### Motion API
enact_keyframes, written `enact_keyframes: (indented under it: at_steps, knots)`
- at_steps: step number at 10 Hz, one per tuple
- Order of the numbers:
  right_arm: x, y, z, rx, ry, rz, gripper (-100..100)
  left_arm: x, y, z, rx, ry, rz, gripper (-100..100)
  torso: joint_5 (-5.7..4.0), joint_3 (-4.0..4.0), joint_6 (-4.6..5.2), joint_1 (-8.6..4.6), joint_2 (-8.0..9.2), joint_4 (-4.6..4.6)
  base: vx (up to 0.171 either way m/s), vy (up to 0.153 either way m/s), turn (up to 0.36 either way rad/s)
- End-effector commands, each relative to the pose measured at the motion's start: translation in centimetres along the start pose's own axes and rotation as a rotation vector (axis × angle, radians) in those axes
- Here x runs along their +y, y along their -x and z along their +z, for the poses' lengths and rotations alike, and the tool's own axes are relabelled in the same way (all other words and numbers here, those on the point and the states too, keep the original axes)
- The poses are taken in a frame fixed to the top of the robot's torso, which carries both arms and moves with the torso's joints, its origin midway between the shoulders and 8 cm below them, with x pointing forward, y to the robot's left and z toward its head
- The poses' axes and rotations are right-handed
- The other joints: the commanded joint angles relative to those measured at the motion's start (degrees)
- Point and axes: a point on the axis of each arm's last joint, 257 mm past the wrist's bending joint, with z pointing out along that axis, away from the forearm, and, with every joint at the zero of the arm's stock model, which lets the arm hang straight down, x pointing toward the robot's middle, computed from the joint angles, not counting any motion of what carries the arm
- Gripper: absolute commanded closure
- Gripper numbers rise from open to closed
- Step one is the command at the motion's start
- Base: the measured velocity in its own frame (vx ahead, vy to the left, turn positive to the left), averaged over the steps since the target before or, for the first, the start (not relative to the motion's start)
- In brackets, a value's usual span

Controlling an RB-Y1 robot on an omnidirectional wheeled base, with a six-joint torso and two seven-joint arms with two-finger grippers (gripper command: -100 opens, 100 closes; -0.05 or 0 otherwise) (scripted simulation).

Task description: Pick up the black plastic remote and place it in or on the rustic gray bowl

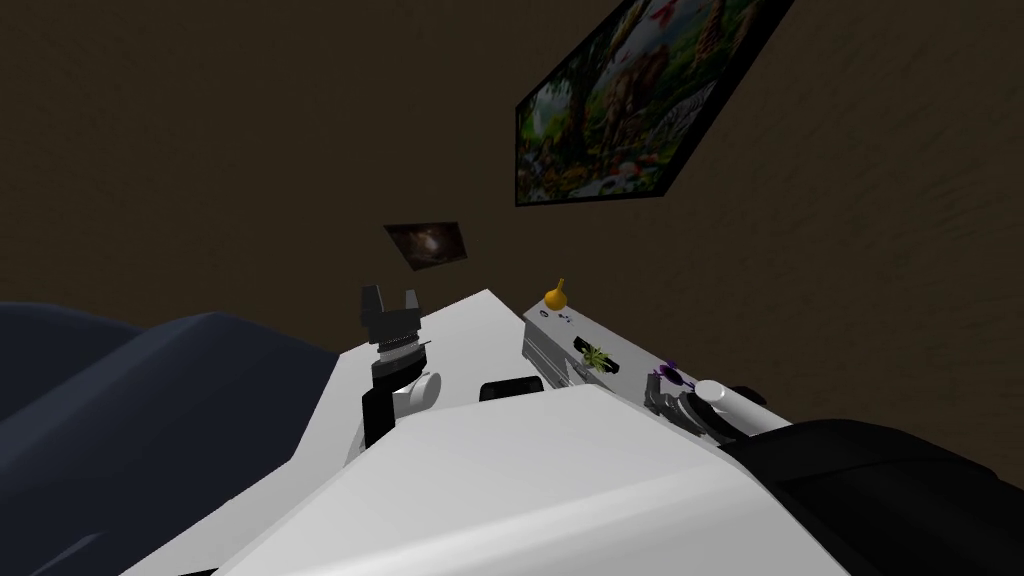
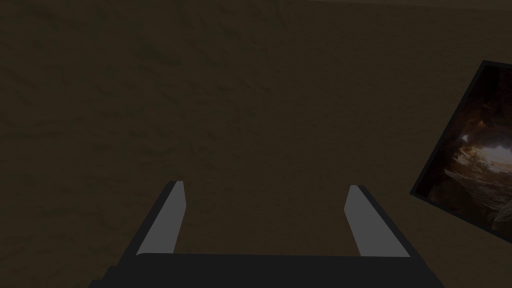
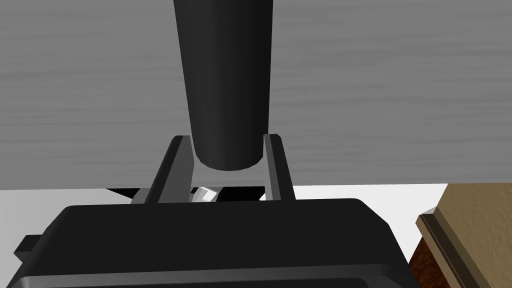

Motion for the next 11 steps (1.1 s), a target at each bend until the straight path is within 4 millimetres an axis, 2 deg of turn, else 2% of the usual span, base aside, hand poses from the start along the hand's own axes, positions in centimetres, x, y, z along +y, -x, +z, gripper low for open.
enact_keyframes:
  at_steps: [1,3,4,5,6,8,11]
  knots:
    - [1.2,0.5,-0.7,-0.014,0.002,-0.01,100,0.0,0.0,0.0,0.0,0.0,0.0,0,0.0,0.0,0.0,0.0,0.0,0.0,0.101,0.018,-0.183]
    - [2.1,0.4,-1.7,-0.016,0.002,-0.033,100,0.0,0.0,0.0,0.0,0.0,0.0,0,0.01,-0.22,0.06,0.13,-0.39,-0.09,0.152,0.053,-0.173]
    - [1.8,0.5,-1.2,-0.016,0.004,-0.021,100,0.0,0.0,0.0,0.0,0.0,0.0,0,0.05,-0.28,-0.02,0.13,-0.51,-0.09,0.069,0.02,-0.028]
    - [1.9,0.5,-1.2,-0.019,0.004,-0.023,0,0.0,0.0,0.0,0.0,0.0,0.0,0,0.02,-0.19,-0.1,0.04,-0.32,-0.05,0.011,0.005,0.004]
    - [2.7,0.5,-1.7,-0.019,0.016,-0.002,100,0.0,0.0,0.0,0.0,0.0,0.0,0,0.02,-0.07,-0.08,-0.02,-0.13,-0.01,-0.046,0.075,0.092]
    - [3.6,0.5,-2.2,-0.021,0.027,0.029,100,0.0,0.0,0.0,0.0,0.0,0.0,0,0.12,0.2,-0.04,0.52,0.37,0.06,-0.139,0.151,0.103]
    - [6.0,0.7,-3.6,-0.024,0.058,0.116,100,0.0,0.0,0.0,0.0,0.0,0.0,0,0.16,0.49,0.08,0.63,0.92,0.13,-0.204,0.14,0.143]
